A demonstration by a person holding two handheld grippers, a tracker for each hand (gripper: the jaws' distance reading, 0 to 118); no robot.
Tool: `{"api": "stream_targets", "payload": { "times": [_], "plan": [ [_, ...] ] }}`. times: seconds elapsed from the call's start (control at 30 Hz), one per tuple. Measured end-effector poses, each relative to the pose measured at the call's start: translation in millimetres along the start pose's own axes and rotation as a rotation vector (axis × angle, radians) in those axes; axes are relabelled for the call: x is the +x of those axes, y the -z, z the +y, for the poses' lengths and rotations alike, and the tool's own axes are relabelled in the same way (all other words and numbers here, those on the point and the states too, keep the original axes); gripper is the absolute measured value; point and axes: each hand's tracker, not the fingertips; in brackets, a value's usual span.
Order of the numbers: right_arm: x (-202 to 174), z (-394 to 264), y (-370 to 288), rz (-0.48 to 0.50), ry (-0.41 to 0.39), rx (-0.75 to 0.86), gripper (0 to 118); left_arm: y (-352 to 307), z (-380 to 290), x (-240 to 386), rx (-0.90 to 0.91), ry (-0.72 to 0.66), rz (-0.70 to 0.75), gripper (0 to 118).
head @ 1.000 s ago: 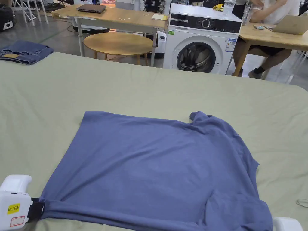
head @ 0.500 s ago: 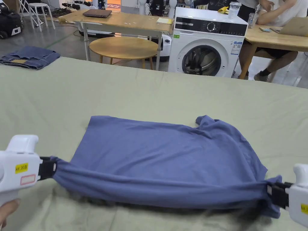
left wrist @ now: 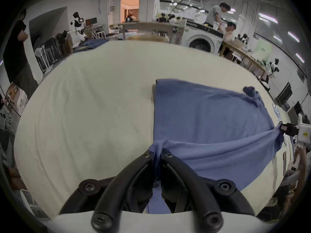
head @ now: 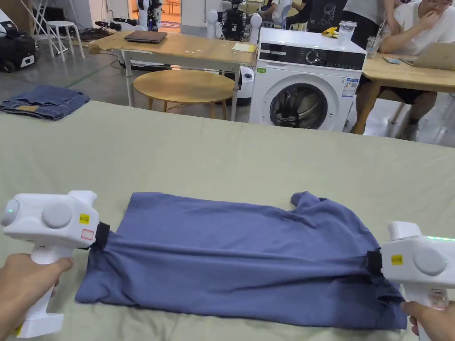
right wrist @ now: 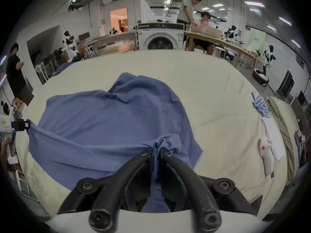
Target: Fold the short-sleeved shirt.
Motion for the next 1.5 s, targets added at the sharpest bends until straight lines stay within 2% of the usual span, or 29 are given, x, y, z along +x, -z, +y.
{"api": "stream_targets", "payload": {
  "times": [0.13,0.2,0.23,0.27,0.33,0.47,0.63,0.7,0.73,0.77,0.8,0.83,0.87,1.07,1.27,1.43,1.5],
  "plan": [
    [-1.8,-1.4,14.3,-0.017,-0.005,-0.02,11,17.2,-2.8,6.1,-0.025,0.022,0.007,1],
    [-2.0,-0.9,13.1,-0.023,-0.004,-0.013,25,16.7,-4.2,9.1,-0.019,0.026,0.0,1],
    [-3.9,-0.3,9.7,-0.042,-0.009,0.001,33,14.3,-5.2,10.5,-0.008,0.029,-0.001,5],
    [-5.1,0.1,4.5,-0.062,-0.02,0.039,48,10.3,-4.9,11.7,0.01,0.027,0.003,17],
    [-7.3,1.8,-8.0,-0.084,-0.028,0.105,55,-0.1,-5.6,14.6,0.039,0.034,-0.033,30],
    [-17.8,-5.6,-45.9,-0.057,-0.007,0.266,59,-31.1,-18.6,26.6,0.152,0.019,-0.081,49],
    [-43.1,-33.0,-85.6,-0.026,0.04,0.442,59,-74.4,-43.7,46.9,0.361,0.016,-0.144,49],
    [-58.0,-47.6,-98.7,-0.027,0.042,0.506,54,-84.3,-56.1,50.5,0.439,0.03,-0.14,49],
    [-64.6,-52.8,-102.3,-0.029,0.032,0.531,45,-90.5,-63.4,55.3,0.477,0.036,-0.128,45],
    [-72.5,-59.5,-107.2,-0.034,0.022,0.554,23,-97.6,-72.3,60.0,0.509,0.052,-0.119,29],
    [-79.9,-66.0,-111.6,-0.035,0.017,0.566,8,-99.8,-76.2,60.6,0.531,0.057,-0.105,13],
    [-86.1,-71.4,-114.9,-0.042,0.016,0.577,4,-104.3,-81.8,64.3,0.547,0.066,-0.09,2],
    [-91.9,-76.4,-118.1,-0.036,0.019,0.589,0,-109.2,-88.4,67.8,0.551,0.075,-0.061,0],
    [-111.2,-93.0,-131.5,0.01,0.005,0.607,0,-113.8,-105.1,47.9,0.539,0.051,-0.04,0],
    [-110.2,-99.9,-124.1,0.026,0.008,0.565,0,-87.3,-93.9,7.7,0.307,-0.061,-0.087,0],
    [-100.0,-106.1,-111.9,0.017,0.016,0.511,0,-51.9,-77.9,-6.8,0.09,-0.098,-0.099,0],
    [-95.2,-109.0,-107.3,0.006,0.023,0.487,0,-38.8,-72.8,-4.8,0.013,-0.118,-0.113,36]
  ]
}}
